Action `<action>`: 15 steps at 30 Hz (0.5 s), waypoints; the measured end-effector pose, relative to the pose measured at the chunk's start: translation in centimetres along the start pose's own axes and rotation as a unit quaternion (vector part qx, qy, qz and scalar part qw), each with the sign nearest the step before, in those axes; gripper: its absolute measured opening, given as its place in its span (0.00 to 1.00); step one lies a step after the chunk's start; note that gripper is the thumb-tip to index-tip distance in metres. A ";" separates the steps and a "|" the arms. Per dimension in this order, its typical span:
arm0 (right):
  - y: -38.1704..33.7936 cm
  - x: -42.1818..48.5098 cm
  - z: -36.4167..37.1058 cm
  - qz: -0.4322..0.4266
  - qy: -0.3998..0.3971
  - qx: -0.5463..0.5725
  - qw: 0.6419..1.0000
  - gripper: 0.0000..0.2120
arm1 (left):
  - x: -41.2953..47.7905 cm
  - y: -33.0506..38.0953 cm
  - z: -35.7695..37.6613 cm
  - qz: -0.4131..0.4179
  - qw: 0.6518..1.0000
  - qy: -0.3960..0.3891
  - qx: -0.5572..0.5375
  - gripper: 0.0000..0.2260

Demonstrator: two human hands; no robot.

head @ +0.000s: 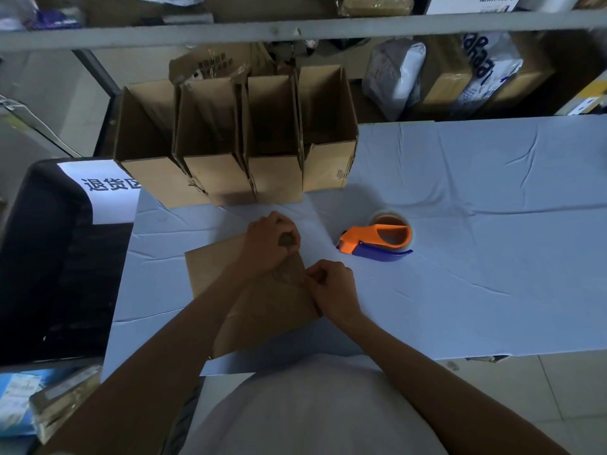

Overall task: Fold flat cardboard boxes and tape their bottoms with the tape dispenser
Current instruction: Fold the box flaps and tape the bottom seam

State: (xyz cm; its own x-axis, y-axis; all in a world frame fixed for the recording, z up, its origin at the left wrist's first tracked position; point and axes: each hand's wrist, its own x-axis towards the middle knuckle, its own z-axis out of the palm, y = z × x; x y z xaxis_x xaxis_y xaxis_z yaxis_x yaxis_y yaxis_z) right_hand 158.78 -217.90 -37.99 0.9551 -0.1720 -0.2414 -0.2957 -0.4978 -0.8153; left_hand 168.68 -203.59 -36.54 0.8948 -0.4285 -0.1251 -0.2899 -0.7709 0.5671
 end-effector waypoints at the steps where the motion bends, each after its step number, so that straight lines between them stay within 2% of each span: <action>1: 0.0 0.0 -0.1 -0.011 0.002 -0.004 1.000 0.05 | -0.2 -0.1 0.1 -0.001 1.000 0.009 -0.020 0.08; 2: 0.1 0.1 -0.1 -0.018 0.003 -0.002 1.000 0.05 | -0.4 -0.2 0.2 -0.009 0.999 0.026 -0.025 0.13; 4: 0.3 0.1 -0.3 -0.021 0.009 0.007 1.000 0.06 | -0.9 0.0 0.5 -0.061 0.996 0.065 0.030 0.23; 5: 0.4 0.0 -0.3 -0.023 0.015 0.012 1.000 0.06 | -1.2 0.2 0.5 -0.101 0.990 0.076 0.060 0.25; 7: 0.5 -0.3 -0.1 -0.029 0.018 0.022 0.999 0.05 | -1.5 0.7 0.6 -0.147 0.985 0.075 0.055 0.27; 12: 1.1 0.4 -0.7 -0.015 -0.072 0.065 0.995 0.06 | -2.3 0.1 0.7 -0.095 0.993 0.067 0.009 0.36; 15: 1.4 1.0 -1.3 0.013 -0.112 0.120 0.986 0.07 | -3.1 0.5 1.5 -0.104 0.988 0.100 0.054 0.37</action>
State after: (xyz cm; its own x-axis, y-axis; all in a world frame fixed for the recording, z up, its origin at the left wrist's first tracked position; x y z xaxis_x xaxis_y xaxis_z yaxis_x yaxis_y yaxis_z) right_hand 159.32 -219.87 -38.67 0.9359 0.0228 -0.3516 -0.3322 -0.2752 -0.9021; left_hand 165.23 -203.29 -37.08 0.9848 -0.1631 -0.0605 -0.1182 -0.8827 0.4548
